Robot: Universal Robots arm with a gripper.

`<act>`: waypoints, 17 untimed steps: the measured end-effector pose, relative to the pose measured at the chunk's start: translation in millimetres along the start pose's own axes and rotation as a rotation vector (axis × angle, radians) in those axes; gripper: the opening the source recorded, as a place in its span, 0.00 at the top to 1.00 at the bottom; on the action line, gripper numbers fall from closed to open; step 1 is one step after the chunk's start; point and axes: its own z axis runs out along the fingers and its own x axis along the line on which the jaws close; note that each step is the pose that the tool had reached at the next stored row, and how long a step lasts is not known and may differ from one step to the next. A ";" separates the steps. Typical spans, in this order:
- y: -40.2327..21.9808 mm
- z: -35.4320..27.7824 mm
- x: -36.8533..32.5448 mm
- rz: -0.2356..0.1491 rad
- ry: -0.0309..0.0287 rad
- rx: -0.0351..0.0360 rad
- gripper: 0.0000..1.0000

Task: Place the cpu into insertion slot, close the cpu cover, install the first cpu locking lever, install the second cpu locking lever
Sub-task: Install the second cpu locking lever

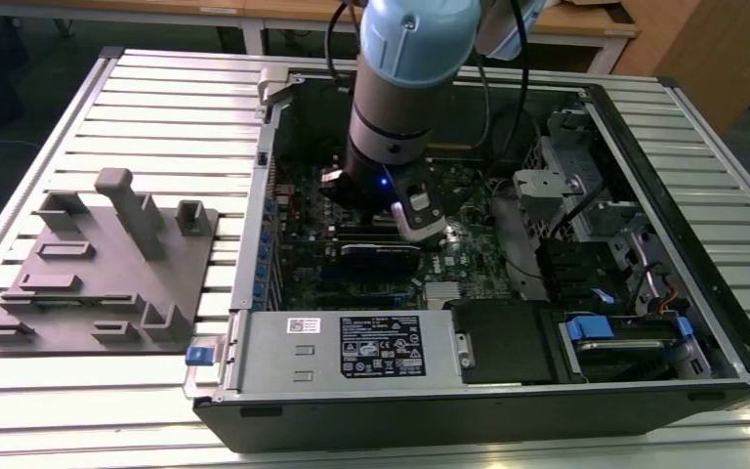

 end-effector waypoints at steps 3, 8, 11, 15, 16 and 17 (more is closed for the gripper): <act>-2.5 0.6 0.1 0.000 0.0003 -0.0069 0.90; -4.2 4.1 1.0 0.000 0.0005 -0.0076 0.90; -4.9 5.6 1.4 0.000 0.0005 -0.0089 0.90; -5.5 8.0 1.5 -0.001 0.0010 -0.0162 0.90; -5.6 8.6 1.6 -0.001 0.0013 -0.0241 0.90; -5.6 8.7 1.7 -0.001 0.0015 -0.0279 0.90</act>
